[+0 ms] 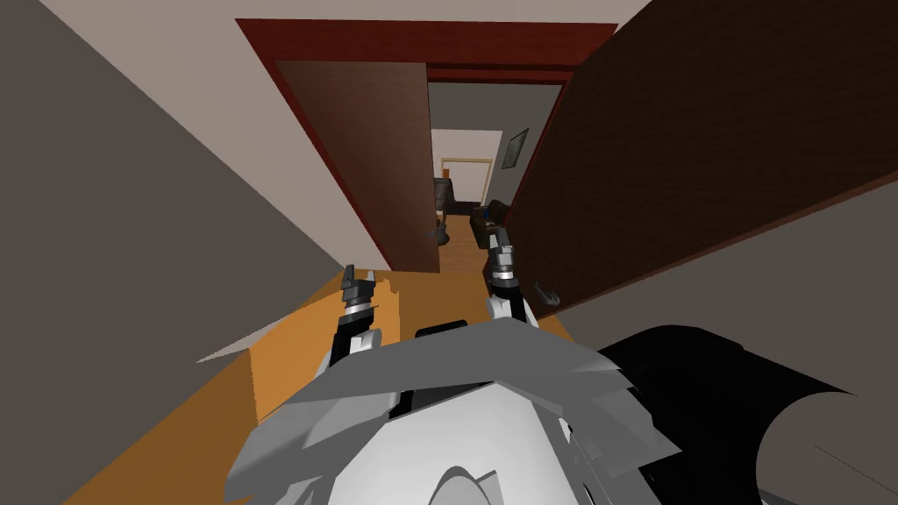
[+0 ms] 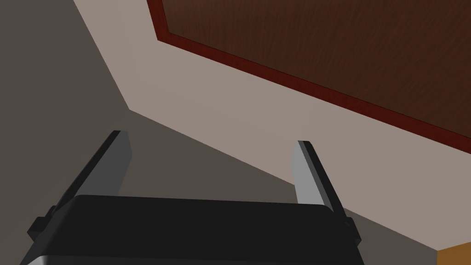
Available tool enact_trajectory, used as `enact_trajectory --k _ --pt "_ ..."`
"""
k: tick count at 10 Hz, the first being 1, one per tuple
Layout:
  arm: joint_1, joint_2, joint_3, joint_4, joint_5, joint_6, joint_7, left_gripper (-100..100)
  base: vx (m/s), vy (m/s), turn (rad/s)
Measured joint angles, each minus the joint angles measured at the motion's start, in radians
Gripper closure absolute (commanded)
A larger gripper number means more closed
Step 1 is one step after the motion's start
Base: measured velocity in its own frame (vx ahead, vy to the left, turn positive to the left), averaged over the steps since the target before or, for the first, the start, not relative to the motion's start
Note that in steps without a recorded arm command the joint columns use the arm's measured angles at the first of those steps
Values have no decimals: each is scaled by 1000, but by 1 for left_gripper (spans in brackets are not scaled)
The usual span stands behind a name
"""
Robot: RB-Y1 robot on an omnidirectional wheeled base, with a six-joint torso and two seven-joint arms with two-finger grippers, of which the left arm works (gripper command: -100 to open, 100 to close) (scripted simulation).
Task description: Pull the door open
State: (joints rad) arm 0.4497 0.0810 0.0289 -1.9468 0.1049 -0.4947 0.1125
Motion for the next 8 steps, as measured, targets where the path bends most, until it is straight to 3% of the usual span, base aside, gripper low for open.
enact_trajectory --k 8 --pt "-37 38 -5 162 -2 -56 18 -100 104 -34 -64"
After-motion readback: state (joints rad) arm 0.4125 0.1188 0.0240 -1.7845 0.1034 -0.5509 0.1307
